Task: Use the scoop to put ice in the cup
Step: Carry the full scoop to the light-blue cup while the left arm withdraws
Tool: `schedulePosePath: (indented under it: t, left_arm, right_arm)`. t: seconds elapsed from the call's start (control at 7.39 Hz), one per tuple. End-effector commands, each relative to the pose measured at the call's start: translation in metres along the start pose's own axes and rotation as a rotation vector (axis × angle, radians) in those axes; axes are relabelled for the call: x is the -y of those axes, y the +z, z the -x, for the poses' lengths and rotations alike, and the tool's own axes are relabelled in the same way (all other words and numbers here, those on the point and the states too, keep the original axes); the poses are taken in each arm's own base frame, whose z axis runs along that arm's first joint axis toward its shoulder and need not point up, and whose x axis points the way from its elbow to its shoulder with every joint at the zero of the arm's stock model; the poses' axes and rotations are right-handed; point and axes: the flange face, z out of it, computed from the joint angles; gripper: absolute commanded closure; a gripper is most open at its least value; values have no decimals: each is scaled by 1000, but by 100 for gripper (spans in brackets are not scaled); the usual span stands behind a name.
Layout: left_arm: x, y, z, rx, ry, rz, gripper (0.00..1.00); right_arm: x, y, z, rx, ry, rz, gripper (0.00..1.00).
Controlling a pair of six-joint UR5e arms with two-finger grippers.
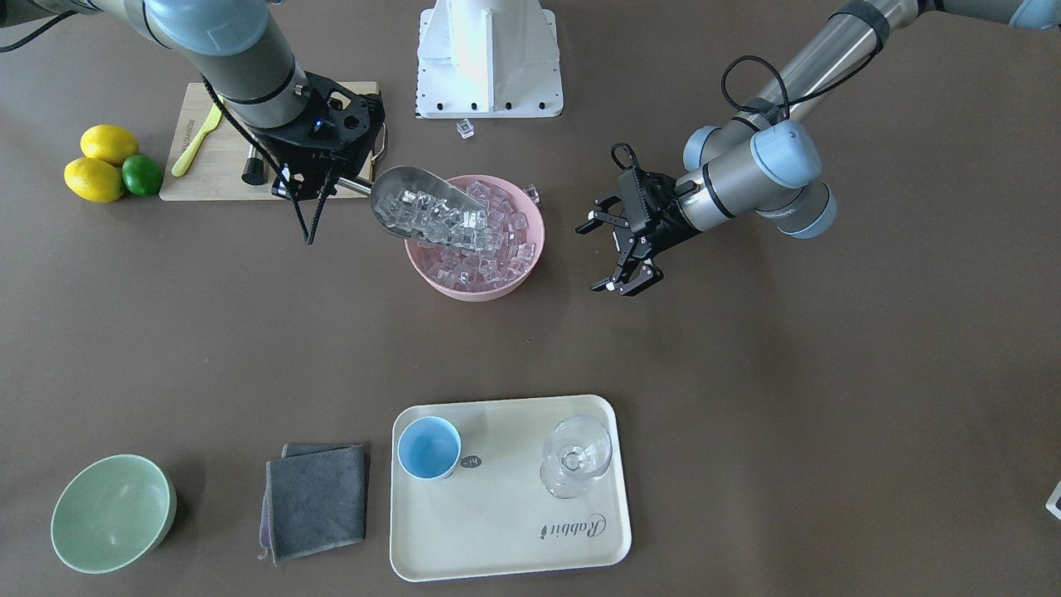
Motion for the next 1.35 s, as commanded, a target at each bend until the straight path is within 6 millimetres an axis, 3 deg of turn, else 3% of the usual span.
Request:
schedulePosePath:
  t: [0.0,0.14,0.27,0.54,0.68,0.81,0.95,1.22]
  left_arm:
    - [0,-4,-6,-21,3,1,1]
    - [-8,-17,-14,-21,0,6,1]
    - [-6,-31,-23,-17,-1,7,1]
    - [-22,-64,-46,-19,-12,23,1]
    - [-19,-88,-67,-21,-38,60,1]
    - [-29,-108,-80,-36,-59,91,1]
    - [-32,-111,-76,-58,-88,127,1]
    - [-33,-130,-49,-68,-186,215,1]
  right_arm:
    - [-13,-17,-24,-28,261,-16,100]
    - [-25,-16,-30,-32,282,-8,100]
    - [-27,-26,-25,-46,409,-33,100]
    - [-28,-37,-18,-64,660,-67,100]
    - [-33,-38,-19,-80,667,-69,100]
    - [-35,-42,-17,-97,673,-85,100]
    - [-34,-47,-15,-112,685,-128,100]
    - [-16,-37,-31,-138,741,-164,100]
